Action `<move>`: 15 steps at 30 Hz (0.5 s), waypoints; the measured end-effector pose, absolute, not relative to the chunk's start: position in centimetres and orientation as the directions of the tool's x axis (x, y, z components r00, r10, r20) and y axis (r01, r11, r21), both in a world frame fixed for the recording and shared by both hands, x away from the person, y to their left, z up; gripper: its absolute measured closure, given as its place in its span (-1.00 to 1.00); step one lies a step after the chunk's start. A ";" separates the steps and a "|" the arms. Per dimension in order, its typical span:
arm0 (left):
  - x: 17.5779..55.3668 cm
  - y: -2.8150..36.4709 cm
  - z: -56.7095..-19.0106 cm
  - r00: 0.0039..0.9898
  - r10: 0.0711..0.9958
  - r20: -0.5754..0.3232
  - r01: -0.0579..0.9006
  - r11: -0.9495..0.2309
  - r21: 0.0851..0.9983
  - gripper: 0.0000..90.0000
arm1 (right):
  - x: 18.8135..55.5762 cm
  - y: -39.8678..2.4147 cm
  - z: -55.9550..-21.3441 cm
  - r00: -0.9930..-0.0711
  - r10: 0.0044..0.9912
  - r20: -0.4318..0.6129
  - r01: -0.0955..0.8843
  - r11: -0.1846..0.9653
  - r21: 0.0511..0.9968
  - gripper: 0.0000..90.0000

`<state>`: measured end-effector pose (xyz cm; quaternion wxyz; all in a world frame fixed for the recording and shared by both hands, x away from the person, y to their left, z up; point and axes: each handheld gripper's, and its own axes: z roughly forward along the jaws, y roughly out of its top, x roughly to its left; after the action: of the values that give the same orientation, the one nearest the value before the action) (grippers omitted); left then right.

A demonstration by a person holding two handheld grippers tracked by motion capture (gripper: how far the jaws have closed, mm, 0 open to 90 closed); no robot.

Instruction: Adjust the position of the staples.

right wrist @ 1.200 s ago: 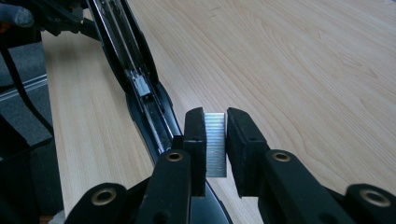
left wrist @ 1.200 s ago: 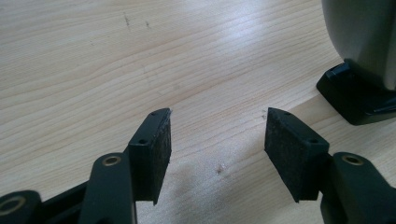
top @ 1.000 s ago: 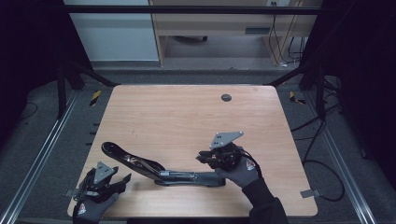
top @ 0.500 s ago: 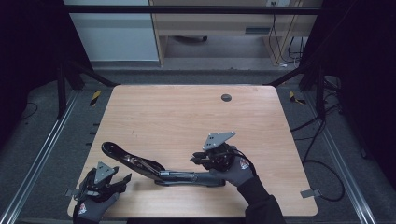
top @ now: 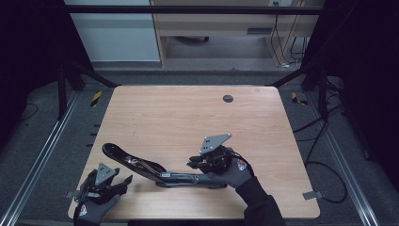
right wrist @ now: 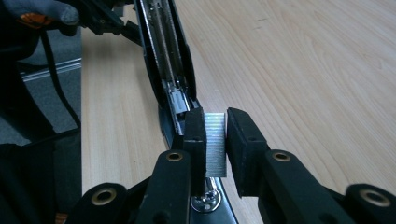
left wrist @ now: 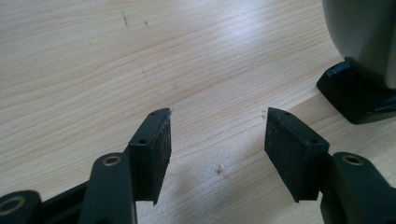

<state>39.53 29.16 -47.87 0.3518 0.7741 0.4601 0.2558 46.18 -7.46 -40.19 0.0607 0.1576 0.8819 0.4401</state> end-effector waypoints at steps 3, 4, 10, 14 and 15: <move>39.5 29.2 -47.8 0.444 0.893 0.071 0.532 -0.327 0.781 -0.09 | 46.2 -7.1 -40.4 -0.948 0.317 0.031 0.217 0.571 0.792 0.74; 39.5 29.2 -47.9 0.444 0.893 0.071 0.532 -0.326 0.781 -0.09 | 46.2 -7.0 -40.5 -0.950 0.312 0.030 0.214 0.574 0.790 0.74; 39.5 29.2 -47.8 0.445 0.892 0.074 0.533 -0.331 0.779 -0.09 | 46.3 -6.2 -41.0 -0.956 0.291 0.039 0.211 0.588 0.781 0.74; 39.5 29.2 -47.8 0.445 0.892 0.074 0.533 -0.331 0.779 -0.09 | 46.5 -5.8 -41.3 -0.961 0.272 0.040 0.203 0.601 0.773 0.74; 39.5 29.2 -47.8 0.445 0.892 0.073 0.533 -0.330 0.779 -0.09 | 46.5 -5.6 -41.5 -0.961 0.273 0.050 0.211 0.603 0.769 0.74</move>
<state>39.51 29.23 -47.83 0.3510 0.7743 0.4603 0.2559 46.48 -5.61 -41.47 0.0364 0.1353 0.8946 0.4244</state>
